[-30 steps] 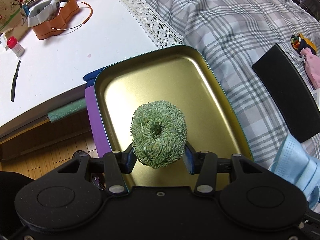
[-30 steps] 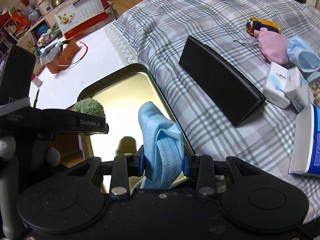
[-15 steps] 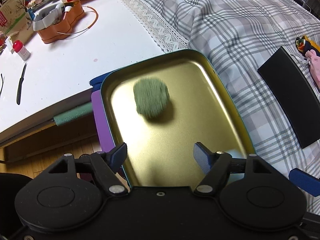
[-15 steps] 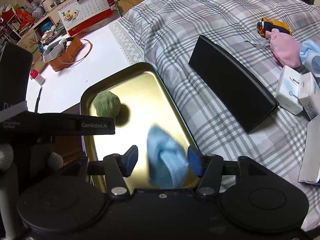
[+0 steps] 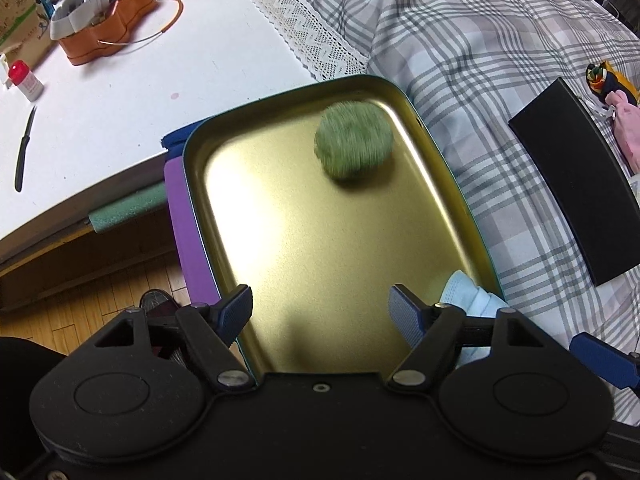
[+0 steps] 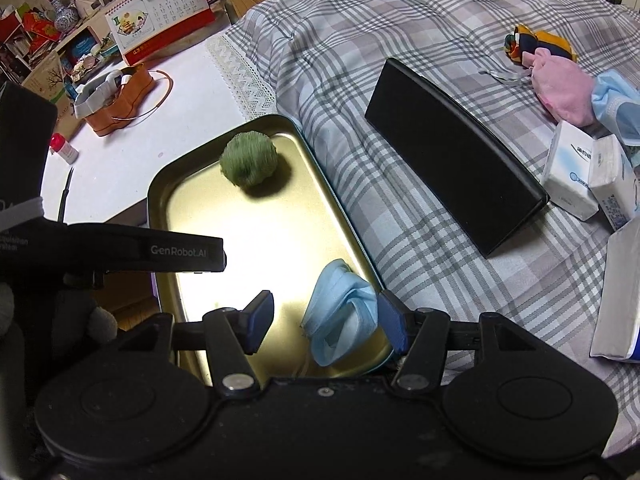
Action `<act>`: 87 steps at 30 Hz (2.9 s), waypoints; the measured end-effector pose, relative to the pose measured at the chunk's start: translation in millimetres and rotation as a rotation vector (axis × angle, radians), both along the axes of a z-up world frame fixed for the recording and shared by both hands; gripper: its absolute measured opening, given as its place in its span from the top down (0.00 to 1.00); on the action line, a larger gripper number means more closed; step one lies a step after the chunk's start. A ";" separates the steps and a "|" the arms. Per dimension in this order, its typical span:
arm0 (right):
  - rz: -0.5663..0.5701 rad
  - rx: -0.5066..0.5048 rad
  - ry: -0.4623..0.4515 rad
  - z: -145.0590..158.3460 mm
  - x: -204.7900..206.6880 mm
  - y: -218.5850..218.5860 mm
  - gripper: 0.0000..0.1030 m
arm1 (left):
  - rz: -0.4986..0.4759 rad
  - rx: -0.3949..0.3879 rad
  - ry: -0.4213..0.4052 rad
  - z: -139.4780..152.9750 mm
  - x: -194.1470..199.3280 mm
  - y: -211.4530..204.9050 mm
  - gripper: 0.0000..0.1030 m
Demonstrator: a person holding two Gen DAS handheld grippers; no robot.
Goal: Organize soft objects
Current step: 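Lower the right tool to press the blue mask flat in the tray, then move both tools back toward the remaining soft items on the bed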
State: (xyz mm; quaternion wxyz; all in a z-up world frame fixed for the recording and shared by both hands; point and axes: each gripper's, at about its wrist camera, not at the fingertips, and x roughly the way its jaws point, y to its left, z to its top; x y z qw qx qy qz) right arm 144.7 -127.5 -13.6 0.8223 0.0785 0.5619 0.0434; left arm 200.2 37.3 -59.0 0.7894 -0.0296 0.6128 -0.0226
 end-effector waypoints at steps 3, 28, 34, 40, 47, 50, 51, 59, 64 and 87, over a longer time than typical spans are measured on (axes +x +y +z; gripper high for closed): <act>-0.001 -0.002 0.004 -0.3 -0.1 -1.1 0.44 | -0.001 -0.003 0.006 -1.1 -0.3 -0.5 0.32; -0.033 -0.026 0.010 5.2 -14.5 -7.1 0.42 | -0.018 0.033 -0.012 -0.5 -4.8 -1.9 0.32; -0.052 -0.029 0.010 6.7 -23.5 -11.6 0.42 | -0.026 0.047 -0.030 1.9 -8.2 -3.6 0.32; -0.087 -0.033 0.016 5.4 -34.0 -17.6 0.40 | -0.036 0.066 -0.050 4.3 -11.6 -4.8 0.31; -0.116 -0.032 0.016 5.3 -46.6 -22.4 0.40 | -0.050 0.091 -0.063 4.8 -15.4 -5.4 0.31; -0.126 -0.031 0.018 5.9 -52.7 -24.7 0.40 | -0.060 0.102 -0.064 3.6 -18.6 -7.3 0.31; -0.130 -0.031 0.019 6.1 -54.7 -25.8 0.40 | -0.061 0.105 -0.063 2.8 -19.8 -7.9 0.31; -0.170 -0.046 0.020 7.3 -70.3 -38.5 0.37 | -0.099 0.091 -0.057 -2.4 -37.6 -20.8 0.31; -0.200 -0.052 0.013 8.7 -82.8 -48.9 0.37 | -0.130 0.108 -0.099 5.0 -52.1 -31.2 0.31; -0.354 -0.074 -0.036 27.9 -124.8 -126.0 0.35 | -0.303 0.113 -0.209 57.5 -89.1 -105.3 0.25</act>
